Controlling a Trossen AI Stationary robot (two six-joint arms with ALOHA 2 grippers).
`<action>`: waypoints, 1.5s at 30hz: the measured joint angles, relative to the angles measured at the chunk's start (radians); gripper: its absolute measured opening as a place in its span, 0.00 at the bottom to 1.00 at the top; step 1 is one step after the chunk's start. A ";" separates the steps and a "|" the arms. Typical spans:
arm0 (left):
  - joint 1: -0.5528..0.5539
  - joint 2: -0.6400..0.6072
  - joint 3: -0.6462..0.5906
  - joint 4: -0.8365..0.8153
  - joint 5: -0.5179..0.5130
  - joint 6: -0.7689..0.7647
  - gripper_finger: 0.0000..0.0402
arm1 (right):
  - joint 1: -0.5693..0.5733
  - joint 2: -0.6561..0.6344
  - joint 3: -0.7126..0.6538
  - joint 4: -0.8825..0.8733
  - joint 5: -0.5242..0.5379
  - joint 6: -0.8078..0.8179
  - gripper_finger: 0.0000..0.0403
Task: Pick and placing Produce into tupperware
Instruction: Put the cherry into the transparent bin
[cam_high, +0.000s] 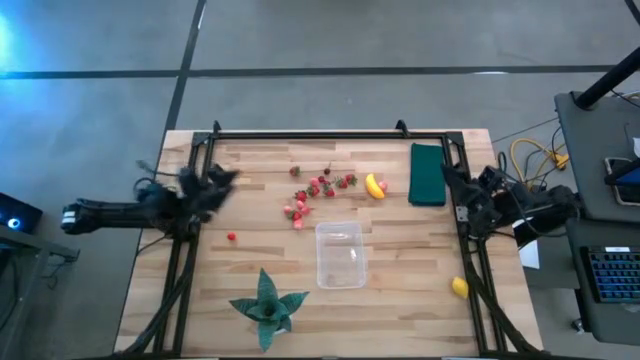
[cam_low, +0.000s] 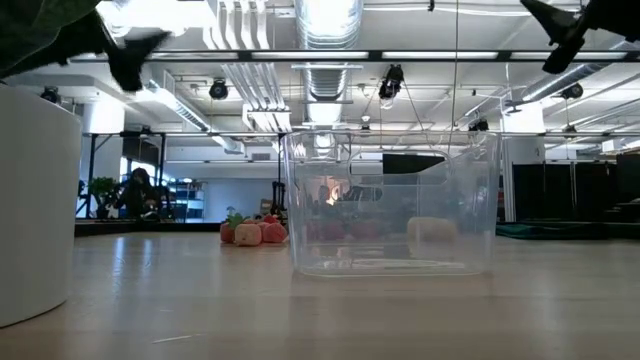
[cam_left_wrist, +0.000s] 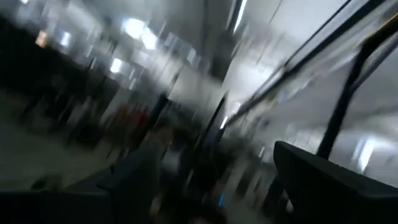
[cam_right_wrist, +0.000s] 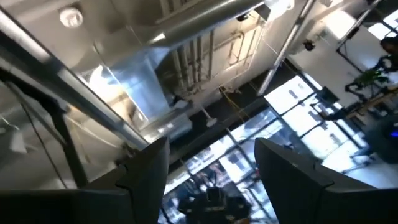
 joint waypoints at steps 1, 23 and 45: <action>0.000 0.008 0.019 -0.131 0.001 -0.032 0.73 | 0.000 0.014 0.020 -0.036 0.016 -0.026 0.57; -0.001 0.224 0.506 -1.314 0.291 -0.101 0.73 | 0.000 0.323 0.533 -0.930 0.223 -0.120 0.57; 0.000 0.647 0.493 -1.426 0.449 -0.360 0.73 | 0.000 0.520 0.623 -0.922 0.222 -0.256 0.57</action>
